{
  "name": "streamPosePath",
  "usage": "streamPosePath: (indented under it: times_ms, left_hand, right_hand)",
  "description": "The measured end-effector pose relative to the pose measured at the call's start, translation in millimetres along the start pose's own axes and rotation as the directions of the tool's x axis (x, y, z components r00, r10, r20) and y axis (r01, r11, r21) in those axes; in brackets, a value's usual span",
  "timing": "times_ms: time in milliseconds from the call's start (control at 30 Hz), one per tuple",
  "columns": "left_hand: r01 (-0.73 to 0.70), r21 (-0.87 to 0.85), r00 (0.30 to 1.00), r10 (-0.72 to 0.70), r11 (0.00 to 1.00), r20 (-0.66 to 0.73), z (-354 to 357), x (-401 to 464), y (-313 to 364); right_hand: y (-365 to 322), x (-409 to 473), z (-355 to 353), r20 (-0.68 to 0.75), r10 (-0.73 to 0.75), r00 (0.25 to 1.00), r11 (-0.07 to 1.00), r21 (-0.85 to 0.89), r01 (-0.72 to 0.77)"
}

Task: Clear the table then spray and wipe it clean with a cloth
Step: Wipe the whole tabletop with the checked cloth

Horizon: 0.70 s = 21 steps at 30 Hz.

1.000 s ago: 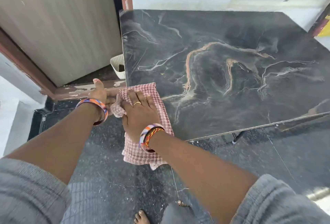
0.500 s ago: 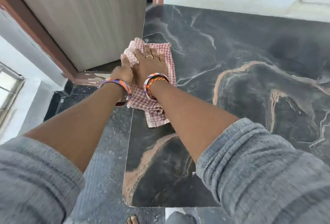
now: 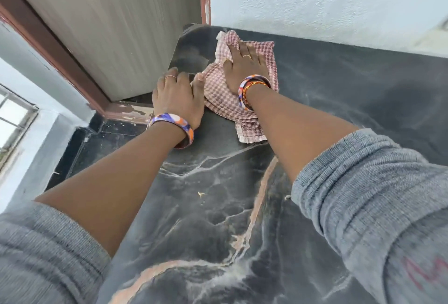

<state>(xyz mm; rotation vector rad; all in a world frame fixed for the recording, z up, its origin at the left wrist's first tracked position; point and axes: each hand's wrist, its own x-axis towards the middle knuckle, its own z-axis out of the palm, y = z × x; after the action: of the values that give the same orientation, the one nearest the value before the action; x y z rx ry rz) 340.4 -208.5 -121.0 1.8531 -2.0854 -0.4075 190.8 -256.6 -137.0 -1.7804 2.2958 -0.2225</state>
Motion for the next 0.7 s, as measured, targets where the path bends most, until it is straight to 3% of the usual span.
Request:
streamPosePath:
  times_ms: [200,400,600,700]
  left_hand:
    - [-0.138,0.002,0.988,0.138,0.990,0.063,19.8,-2.3,46.2]
    - [-0.250,-0.033,0.958,0.252,0.968,0.135,30.4,-16.1,79.2]
    - [-0.350,-0.047,0.919,0.353,0.936,0.177,27.0,-39.7,84.2]
    - [-0.392,-0.062,0.899,0.396,0.918,0.186,19.5,-49.5,77.8]
  right_hand:
    - [79.4,-2.1,-20.5,-0.032,0.128,0.991,0.992,0.017,-0.128]
    - [166.0,-45.9,-39.1,-0.061,0.388,0.920,0.922,0.011,-0.388]
    - [220.5,-136.4,-50.1,-0.063,0.681,0.729,0.730,-0.010,-0.683]
    - [219.8,-182.1,-48.8,-0.050,0.761,0.647,0.648,0.013,-0.762]
